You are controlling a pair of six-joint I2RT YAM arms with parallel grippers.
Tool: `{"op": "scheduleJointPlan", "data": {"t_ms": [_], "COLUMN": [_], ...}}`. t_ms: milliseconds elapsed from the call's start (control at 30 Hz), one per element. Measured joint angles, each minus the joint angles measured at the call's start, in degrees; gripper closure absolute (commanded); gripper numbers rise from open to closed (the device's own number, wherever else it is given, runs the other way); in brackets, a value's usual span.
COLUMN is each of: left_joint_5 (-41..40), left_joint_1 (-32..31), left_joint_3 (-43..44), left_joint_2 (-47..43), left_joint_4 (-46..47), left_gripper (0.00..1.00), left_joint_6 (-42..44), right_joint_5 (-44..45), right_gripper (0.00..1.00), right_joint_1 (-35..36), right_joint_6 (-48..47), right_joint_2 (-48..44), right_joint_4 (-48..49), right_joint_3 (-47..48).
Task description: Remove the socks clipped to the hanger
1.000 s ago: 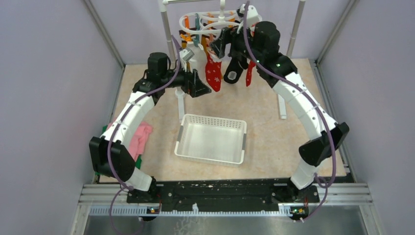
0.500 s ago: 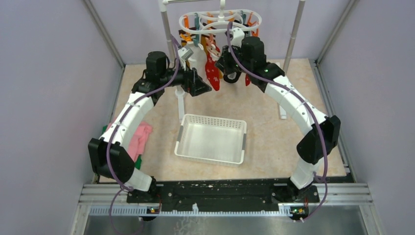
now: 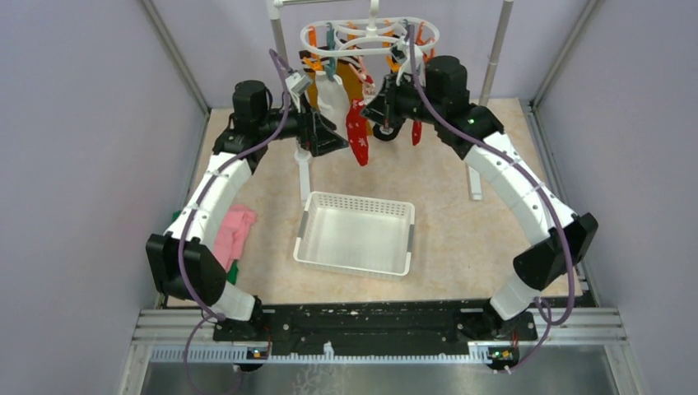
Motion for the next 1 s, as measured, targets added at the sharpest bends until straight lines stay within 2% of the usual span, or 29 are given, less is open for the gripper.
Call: {"op": "scheduleJointPlan", "data": {"t_ms": [200, 467, 767, 800, 867, 900, 967, 1000], "left_joint_5": [7.4, 14.8, 20.0, 20.4, 21.4, 21.6, 21.9, 21.8], "left_joint_1": [4.0, 4.0, 2.9, 2.9, 2.9, 2.9, 2.9, 2.9], "left_joint_3": [1.1, 1.1, -0.9, -1.7, -2.8, -3.1, -3.1, -3.2], "left_joint_2": [2.0, 4.5, 4.5, 4.5, 4.5, 4.5, 4.4, 4.2], "left_joint_4": [3.0, 9.7, 14.6, 14.9, 14.9, 14.5, 13.2, 12.4], "left_gripper": [0.01, 0.01, 0.02, 0.05, 0.16, 0.27, 0.60, 0.73], "left_joint_6": [-3.4, -11.3, -16.4, -16.8, -16.9, -16.8, -16.1, -15.1], "right_joint_5": [-9.2, -21.1, -25.9, -26.1, -26.3, -26.3, -25.4, -24.7], "right_gripper": [1.00, 1.00, 1.00, 1.00, 0.82, 0.72, 0.50, 0.41], "right_joint_1": [-1.7, -3.3, -3.3, -3.3, -3.3, -3.3, -3.3, -3.3], "right_joint_6": [5.8, 13.0, 18.4, 18.9, 19.6, 19.6, 18.8, 18.2], "right_joint_2": [-4.1, -2.5, -0.9, -0.6, 0.0, 0.3, 0.7, 0.7], "right_joint_4": [1.1, 4.7, 11.3, 12.1, 13.0, 13.0, 11.8, 10.7], "right_joint_3": [-1.4, -2.3, -4.5, -4.6, -4.9, -4.9, -4.9, -4.9]}}
